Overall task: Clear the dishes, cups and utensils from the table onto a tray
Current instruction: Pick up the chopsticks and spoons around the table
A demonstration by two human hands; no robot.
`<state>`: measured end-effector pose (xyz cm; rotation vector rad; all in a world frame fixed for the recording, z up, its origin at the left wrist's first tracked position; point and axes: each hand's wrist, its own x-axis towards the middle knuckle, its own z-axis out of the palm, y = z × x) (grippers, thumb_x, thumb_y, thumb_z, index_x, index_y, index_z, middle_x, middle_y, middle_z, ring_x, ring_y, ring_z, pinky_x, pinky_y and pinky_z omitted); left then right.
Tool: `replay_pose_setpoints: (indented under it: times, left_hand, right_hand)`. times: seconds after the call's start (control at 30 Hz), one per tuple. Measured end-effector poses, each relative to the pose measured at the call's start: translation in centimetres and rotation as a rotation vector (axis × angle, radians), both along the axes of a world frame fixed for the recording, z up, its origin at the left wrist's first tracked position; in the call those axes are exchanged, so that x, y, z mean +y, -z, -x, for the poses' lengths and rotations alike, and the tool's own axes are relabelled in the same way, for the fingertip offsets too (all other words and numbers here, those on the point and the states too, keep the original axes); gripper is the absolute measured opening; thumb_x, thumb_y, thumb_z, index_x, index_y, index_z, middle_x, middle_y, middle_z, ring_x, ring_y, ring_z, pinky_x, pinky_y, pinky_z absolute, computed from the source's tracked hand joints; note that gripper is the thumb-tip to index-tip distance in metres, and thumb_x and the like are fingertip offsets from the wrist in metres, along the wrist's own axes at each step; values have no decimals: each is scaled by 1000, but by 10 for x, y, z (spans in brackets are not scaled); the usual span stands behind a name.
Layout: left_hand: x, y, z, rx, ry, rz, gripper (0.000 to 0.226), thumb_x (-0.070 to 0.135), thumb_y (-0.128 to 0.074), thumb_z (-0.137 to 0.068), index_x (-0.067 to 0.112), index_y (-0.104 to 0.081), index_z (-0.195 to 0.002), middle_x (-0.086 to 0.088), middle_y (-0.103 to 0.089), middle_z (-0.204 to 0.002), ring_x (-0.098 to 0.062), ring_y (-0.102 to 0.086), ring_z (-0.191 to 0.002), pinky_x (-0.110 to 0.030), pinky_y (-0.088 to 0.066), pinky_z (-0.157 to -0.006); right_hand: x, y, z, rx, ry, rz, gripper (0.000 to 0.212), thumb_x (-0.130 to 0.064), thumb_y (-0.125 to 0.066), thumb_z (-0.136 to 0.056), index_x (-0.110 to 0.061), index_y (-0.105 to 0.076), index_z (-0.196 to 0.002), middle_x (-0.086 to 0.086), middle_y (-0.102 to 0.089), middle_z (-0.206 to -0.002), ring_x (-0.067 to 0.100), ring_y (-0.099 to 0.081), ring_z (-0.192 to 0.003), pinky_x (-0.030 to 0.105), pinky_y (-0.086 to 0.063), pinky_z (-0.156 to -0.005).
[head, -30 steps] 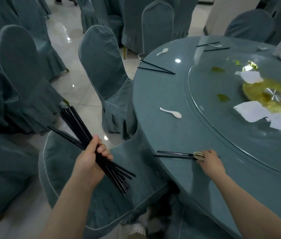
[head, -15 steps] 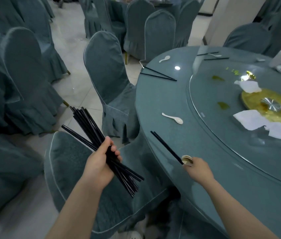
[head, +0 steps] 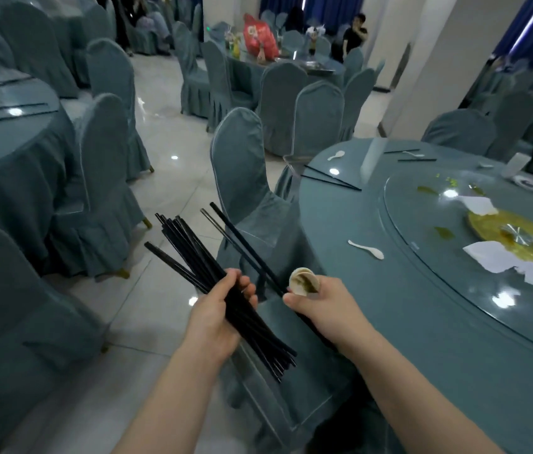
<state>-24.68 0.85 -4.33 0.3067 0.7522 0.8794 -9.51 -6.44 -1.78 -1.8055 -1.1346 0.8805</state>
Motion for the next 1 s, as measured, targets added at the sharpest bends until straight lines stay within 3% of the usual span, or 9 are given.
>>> replay_pose_setpoints:
  times: [0.13,0.27,0.37,0.53,0.67,0.8,0.93,1.0]
  left_hand:
    - [13,-1,45,30,-72,24,17,15,-54,-94,9,-61,-80,-2,-60,-59,-12,-60,-51,-23,-53,-51]
    - [28,-2,85,24,-101,54,16,17,-54,-94,5,-65,-90,-9,-69,-77,-20,-66,-69,-35,-54,-68]
    - [45,-3,104,-32,-111,45,16,15,-48,-97,7,-61,-92,-10,-73,-80,-22,-67,-77,-38,-54,-77]
    - [92,9,124,-6,-112,50,7,9,-50,-96,7,-57,-93,-7,-66,-69,-19,-64,-67,-35,-54,-67]
    - [152,20,134,32,-104,52,6,8,-51,-95,8,-57,-96,-8,-66,-81,-19,-68,-72,-33,-55,-61]
    - [222,16,135,91,-127,15,27,10,-52,-95,0,-56,-120,-9,-70,-88,-16,-72,-72,-30,-55,-65]
    - [291,6,127,122,-168,-13,29,8,-52,-96,-4,-55,-122,-10,-71,-87,-18,-73,-73,-31,-54,-68]
    - [322,3,115,125,-151,-10,24,9,-52,-96,-2,-59,-116,-10,-72,-90,-18,-73,-78,-31,-53,-69]
  right_hand:
    - [18,-1,70,-14,-48,-4,30,-21,-68,-76,-16,-43,-60,-6,-36,-53,9,-31,-51,19,-26,-46]
    - [40,-1,115,-1,-89,15,36,-16,-69,-78,-19,-41,-54,-8,-38,-50,9,-35,-50,25,-31,-53]
    - [62,1,134,13,-136,59,35,-15,-69,-78,-24,-51,-49,-11,-48,-51,9,-46,-54,26,-39,-57]
    - [113,13,149,-15,-194,97,17,-22,-71,-75,-20,-62,-61,-7,-59,-61,9,-57,-60,31,-49,-64]
    - [171,24,150,-13,-181,80,32,-27,-74,-72,-22,-48,-54,-10,-49,-53,5,-45,-52,25,-38,-57]
    - [235,32,128,101,-126,76,26,-32,-71,-74,-23,-53,-57,-11,-50,-51,0,-43,-46,18,-36,-51]
    - [296,39,93,164,-10,58,5,-21,-69,-81,-17,-69,-79,-13,-61,-58,-5,-50,-49,12,-38,-47]
    - [323,43,74,223,47,57,9,-14,-66,-83,-11,-70,-91,-6,-66,-70,4,-53,-59,16,-38,-49]
